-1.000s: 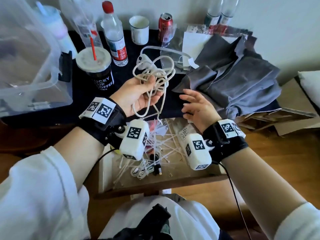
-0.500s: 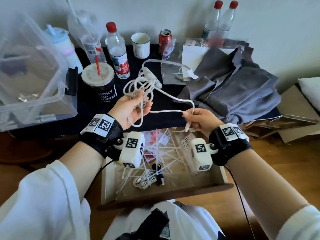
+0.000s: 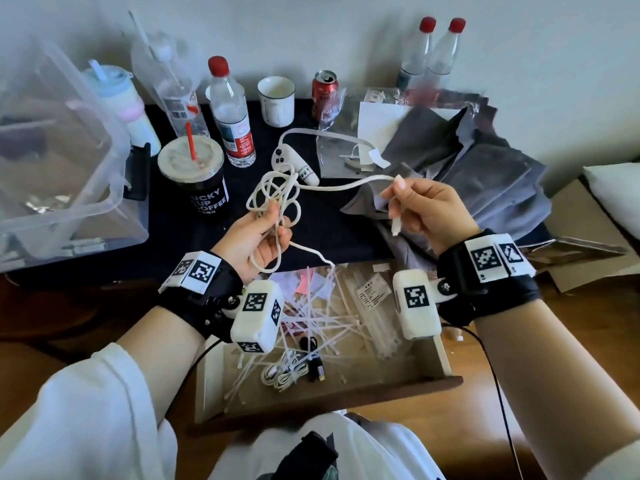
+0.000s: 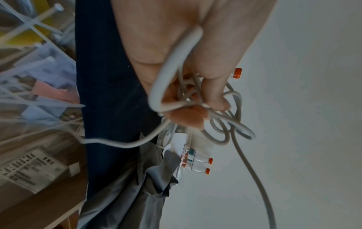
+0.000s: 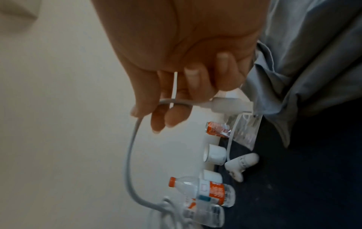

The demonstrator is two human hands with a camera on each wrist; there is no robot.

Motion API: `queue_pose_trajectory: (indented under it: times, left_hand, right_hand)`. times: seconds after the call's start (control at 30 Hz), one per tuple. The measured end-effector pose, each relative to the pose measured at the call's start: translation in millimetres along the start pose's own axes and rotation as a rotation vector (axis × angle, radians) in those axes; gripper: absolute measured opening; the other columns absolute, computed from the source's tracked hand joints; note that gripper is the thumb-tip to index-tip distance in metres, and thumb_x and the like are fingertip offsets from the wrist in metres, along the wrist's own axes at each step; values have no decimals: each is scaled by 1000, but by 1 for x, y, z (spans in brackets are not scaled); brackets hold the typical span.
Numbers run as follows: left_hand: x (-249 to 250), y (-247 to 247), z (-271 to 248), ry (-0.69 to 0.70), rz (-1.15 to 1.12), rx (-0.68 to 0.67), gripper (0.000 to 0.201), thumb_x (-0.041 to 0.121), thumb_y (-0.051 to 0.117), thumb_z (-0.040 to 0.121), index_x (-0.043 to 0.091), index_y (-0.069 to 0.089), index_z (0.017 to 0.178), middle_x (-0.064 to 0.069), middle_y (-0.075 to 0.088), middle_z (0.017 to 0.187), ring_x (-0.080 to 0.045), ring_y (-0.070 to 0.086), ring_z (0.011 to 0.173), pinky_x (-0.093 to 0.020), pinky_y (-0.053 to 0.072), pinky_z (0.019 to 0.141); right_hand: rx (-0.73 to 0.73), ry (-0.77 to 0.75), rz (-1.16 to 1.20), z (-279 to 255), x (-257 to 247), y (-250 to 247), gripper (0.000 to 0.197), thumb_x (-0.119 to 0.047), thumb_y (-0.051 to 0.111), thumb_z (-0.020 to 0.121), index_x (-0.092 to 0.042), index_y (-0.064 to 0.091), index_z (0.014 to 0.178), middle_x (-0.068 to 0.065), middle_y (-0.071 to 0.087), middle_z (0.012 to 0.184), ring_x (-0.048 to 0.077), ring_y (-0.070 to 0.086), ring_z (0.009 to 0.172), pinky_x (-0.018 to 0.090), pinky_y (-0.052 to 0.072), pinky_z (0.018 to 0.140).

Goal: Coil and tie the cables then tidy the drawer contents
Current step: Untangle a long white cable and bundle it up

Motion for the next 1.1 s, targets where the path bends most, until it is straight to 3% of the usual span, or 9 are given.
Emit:
queue_pose_trajectory:
  times: [0.1,0.23,0.4,0.5,0.63,1.0,1.1]
  left_hand:
    - [-1,8,-3,22,38,-48,22,27,59,78,12,52,92,-3,50,78,-5,51,54,-14,48,53]
    - [1,16,-8,120,149,-16,4,13,54,91,13,52,88,-4,55,76,-9,54,52,-18,50,52]
    - [0,21,-8,152,249,-29,7,6,56,90,12,52,92,-4,66,76,-10,57,56,-20,51,53]
    - [-2,27,-9,156,283,-58,8,5,58,88,12,53,91,-7,65,80,-10,57,55,-21,51,53]
    - [1,35,-11,189,330,-80,11,2,57,88,12,54,86,-4,65,71,-10,58,53,-22,53,54]
    - [-5,40,-15,163,390,-108,9,3,59,87,10,56,84,-1,66,66,-9,58,53,-21,53,52]
    - [-6,40,-16,151,402,-102,8,4,59,87,10,56,85,-1,65,68,-9,58,54,-21,52,52]
  right_hand:
    - [50,43,-133,-2,12,-6,26,-19,50,95,-8,65,78,-1,56,49,3,31,32,10,24,34]
    - [67,112,-146,-7,31,-7,19,-16,54,93,-12,66,79,-4,57,50,4,33,34,13,22,35]
    - [14,132,-353,-11,42,0,13,-9,65,84,-15,63,73,-5,59,57,0,47,40,13,37,40]
    - [-47,172,-389,-12,45,10,14,-10,66,84,-15,62,71,-8,61,53,0,51,39,14,36,39]
    - [-181,240,-437,-16,50,24,15,-10,65,85,-17,60,73,-7,63,59,2,52,41,16,34,42]
    - [79,-61,-232,-9,10,19,19,-5,57,90,-20,60,79,-12,61,56,0,53,48,13,42,47]
    - [70,-81,-276,-7,7,24,16,-6,60,89,-20,60,81,-3,57,65,-1,52,50,14,43,51]
Point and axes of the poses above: each hand's wrist, its own z-axis towards the middle knuckle, its own y-axis out of the palm, x = y × z, the point moved 6 cm from there along z, towards the middle knuckle
